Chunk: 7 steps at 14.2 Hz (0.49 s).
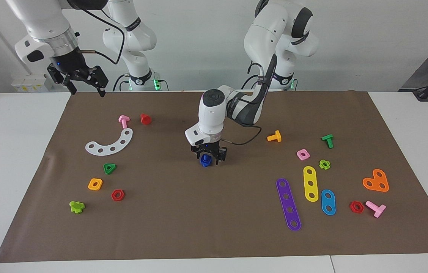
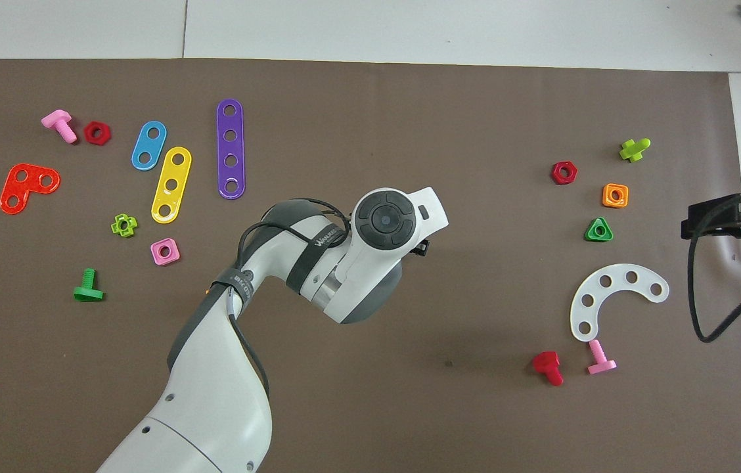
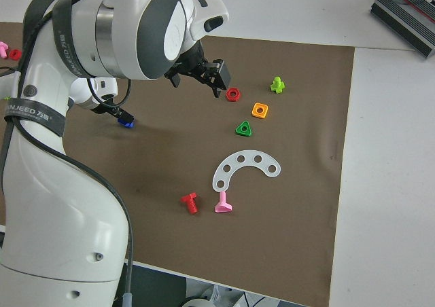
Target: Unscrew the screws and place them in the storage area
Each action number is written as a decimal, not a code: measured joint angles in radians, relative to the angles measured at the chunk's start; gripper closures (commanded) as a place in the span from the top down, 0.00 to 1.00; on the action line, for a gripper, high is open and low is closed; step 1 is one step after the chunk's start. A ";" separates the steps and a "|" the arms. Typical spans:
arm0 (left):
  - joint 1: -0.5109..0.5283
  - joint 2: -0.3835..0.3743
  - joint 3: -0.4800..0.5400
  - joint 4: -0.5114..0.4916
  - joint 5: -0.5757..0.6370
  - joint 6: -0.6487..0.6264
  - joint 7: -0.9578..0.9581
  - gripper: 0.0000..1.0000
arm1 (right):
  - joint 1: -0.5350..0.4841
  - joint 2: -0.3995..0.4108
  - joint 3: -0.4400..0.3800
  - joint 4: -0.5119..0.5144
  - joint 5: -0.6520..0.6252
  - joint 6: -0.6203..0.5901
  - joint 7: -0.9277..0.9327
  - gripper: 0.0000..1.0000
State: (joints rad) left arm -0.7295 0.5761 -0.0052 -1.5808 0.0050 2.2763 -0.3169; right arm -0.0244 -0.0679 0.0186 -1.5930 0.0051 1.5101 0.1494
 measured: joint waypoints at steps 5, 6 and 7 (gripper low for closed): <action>-0.001 0.001 -0.001 -0.006 0.000 0.000 0.000 0.51 | 0.000 0.000 0.000 0.000 0.000 0.000 0.000 1.00; -0.001 0.001 -0.001 -0.007 0.000 0.000 0.000 0.41 | 0.000 0.000 0.000 0.000 0.000 0.000 0.000 1.00; -0.001 0.001 -0.001 -0.007 0.000 -0.001 0.000 0.28 | 0.000 0.000 0.000 0.000 0.000 0.000 0.000 1.00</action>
State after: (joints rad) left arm -0.7305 0.5768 -0.0063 -1.5878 0.0050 2.2757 -0.3170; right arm -0.0244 -0.0679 0.0186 -1.5930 0.0051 1.5101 0.1494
